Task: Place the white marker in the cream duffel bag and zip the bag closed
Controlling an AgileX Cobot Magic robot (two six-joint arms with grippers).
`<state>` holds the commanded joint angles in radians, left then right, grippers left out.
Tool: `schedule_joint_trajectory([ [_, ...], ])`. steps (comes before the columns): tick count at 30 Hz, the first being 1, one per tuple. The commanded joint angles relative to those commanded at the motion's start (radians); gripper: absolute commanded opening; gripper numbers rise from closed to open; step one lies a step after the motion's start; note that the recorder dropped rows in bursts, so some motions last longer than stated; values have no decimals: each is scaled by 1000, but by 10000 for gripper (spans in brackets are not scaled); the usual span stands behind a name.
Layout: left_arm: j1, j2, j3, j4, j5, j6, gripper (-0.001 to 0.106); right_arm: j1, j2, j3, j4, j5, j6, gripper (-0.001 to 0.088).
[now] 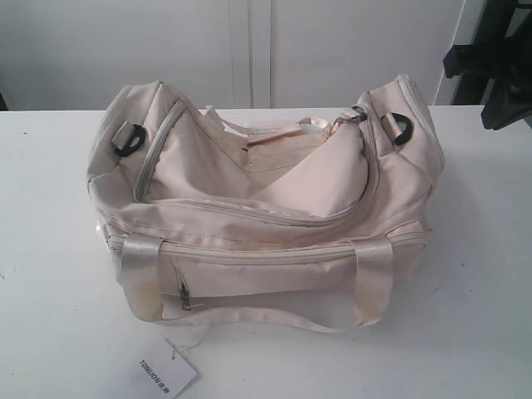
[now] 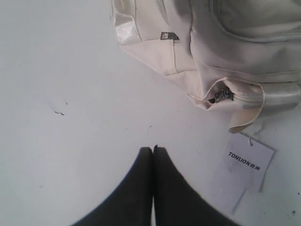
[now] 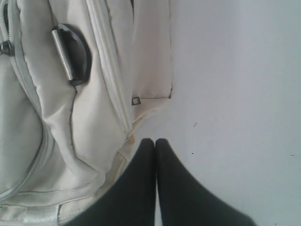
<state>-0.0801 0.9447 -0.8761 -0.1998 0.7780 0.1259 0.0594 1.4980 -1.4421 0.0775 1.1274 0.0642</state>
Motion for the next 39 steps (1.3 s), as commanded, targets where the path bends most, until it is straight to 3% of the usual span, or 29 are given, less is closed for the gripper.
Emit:
schedule_joint_trajectory([
  [9,0,-343,331,-16,-190,0,0,0,0,0,2,0,0,0],
  [19,0,-599,598,-1,-328,9,0,0,0,0,2,0,0,0],
  [34,10,-919,867,8,-440,7,0,0,0,0,2,0,0,0],
  [39,10,-945,876,28,-518,11,0,0,0,0,3,-4,0,0],
])
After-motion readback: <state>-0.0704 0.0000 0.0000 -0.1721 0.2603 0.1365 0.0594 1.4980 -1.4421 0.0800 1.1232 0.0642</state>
